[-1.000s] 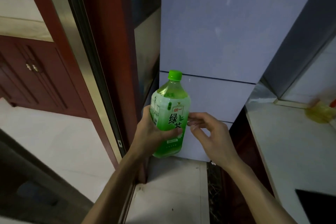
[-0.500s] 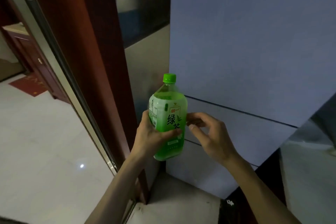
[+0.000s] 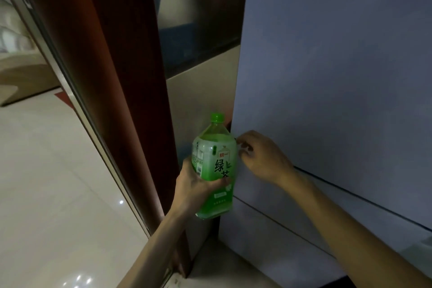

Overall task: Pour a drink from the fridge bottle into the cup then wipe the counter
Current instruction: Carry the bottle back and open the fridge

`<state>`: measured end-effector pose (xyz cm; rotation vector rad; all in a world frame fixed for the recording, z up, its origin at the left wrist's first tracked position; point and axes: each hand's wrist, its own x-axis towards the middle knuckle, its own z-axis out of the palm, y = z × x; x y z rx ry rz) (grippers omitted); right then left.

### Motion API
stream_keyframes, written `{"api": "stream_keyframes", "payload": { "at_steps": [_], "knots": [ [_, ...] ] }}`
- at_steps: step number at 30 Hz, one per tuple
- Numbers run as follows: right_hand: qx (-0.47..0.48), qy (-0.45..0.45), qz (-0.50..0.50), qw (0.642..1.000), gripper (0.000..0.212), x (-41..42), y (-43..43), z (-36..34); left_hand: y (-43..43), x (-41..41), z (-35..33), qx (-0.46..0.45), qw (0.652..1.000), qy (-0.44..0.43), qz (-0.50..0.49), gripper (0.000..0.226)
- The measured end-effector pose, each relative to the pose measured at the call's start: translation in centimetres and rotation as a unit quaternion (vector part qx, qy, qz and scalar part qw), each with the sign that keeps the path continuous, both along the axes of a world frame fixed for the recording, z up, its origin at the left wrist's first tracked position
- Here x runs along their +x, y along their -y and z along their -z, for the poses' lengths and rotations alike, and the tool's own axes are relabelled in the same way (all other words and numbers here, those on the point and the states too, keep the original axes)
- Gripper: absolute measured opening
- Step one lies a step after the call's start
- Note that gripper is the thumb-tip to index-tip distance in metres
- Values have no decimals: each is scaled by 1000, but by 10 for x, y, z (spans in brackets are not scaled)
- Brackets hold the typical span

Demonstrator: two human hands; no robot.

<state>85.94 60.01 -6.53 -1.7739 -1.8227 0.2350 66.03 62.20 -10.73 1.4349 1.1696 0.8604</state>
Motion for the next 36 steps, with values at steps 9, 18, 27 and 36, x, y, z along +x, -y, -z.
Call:
{"api": "stream_keyframes", "payload": {
  "at_steps": [9,18,27,36],
  "knots": [
    [12,397,-53,916,23,26,-112,-41,-66,38,2,-48,998,48,-2,60],
    [-70,645,-3,761,33,25,-162,-56,-94,55,-1,-69,995,74,-13,67],
    [-137,696,19,705,33,17,-158,-51,-74,46,3,-65,995,78,-16,60],
    [-125,590,29,797,32,-11,-135,-59,-15,17,-2,-35,996,64,-42,81]
  ]
}}
